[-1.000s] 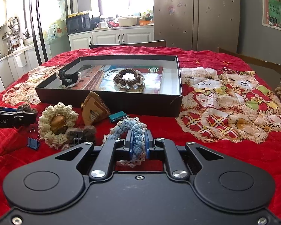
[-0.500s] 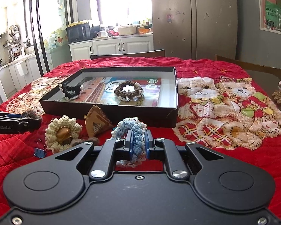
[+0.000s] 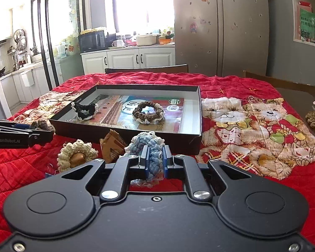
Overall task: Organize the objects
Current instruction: 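Carry claw clip with left tool while right tool carries blue ring into box, then open left tool releasing claw clip in box while right tool releases blue ring, then lift both open tools up and back out of the box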
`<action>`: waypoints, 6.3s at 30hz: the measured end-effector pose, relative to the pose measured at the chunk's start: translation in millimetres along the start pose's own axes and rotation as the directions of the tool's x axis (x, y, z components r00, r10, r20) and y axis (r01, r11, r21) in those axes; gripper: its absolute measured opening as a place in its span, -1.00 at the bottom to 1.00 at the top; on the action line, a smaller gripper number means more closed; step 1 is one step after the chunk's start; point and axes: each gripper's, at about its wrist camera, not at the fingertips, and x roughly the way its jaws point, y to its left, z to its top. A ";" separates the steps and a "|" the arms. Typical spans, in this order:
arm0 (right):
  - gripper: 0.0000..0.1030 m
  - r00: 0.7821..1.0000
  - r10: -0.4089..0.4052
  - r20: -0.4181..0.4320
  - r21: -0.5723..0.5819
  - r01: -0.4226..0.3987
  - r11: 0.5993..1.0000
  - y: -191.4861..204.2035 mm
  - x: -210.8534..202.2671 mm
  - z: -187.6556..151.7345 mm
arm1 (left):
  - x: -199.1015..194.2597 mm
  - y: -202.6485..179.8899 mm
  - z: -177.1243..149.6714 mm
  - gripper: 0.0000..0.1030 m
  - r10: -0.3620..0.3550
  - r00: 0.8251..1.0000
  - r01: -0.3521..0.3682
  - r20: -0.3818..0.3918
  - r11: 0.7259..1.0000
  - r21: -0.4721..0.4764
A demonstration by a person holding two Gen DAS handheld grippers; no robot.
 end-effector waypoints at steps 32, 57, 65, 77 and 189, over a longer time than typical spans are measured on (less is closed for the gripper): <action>-0.77 0.991 -0.035 0.128 -0.086 0.046 0.995 9.4 0.5 74.3 | 17.2 -10.4 64.8 -0.10 -0.004 0.996 0.000 0.085 0.999 0.047; -0.77 0.997 -0.064 0.035 0.063 0.062 0.996 -26.5 125.6 110.8 | 112.9 -12.6 113.8 -0.09 0.031 0.999 -0.030 0.027 0.999 -0.035; -0.77 0.998 -0.061 0.010 0.107 0.059 0.993 -34.7 160.4 110.6 | 140.3 -15.6 110.0 -0.09 0.039 0.999 -0.039 0.007 0.999 -0.021; -0.77 0.998 -0.055 -0.013 0.132 0.056 0.990 -37.4 194.4 101.6 | 166.8 -17.2 103.8 -0.09 0.041 0.999 -0.041 -0.013 0.999 -0.018; -0.21 0.995 -0.069 -0.070 0.165 0.080 0.983 -38.1 174.0 103.6 | 130.9 -34.3 105.7 0.77 0.114 0.993 -0.115 0.042 0.992 0.041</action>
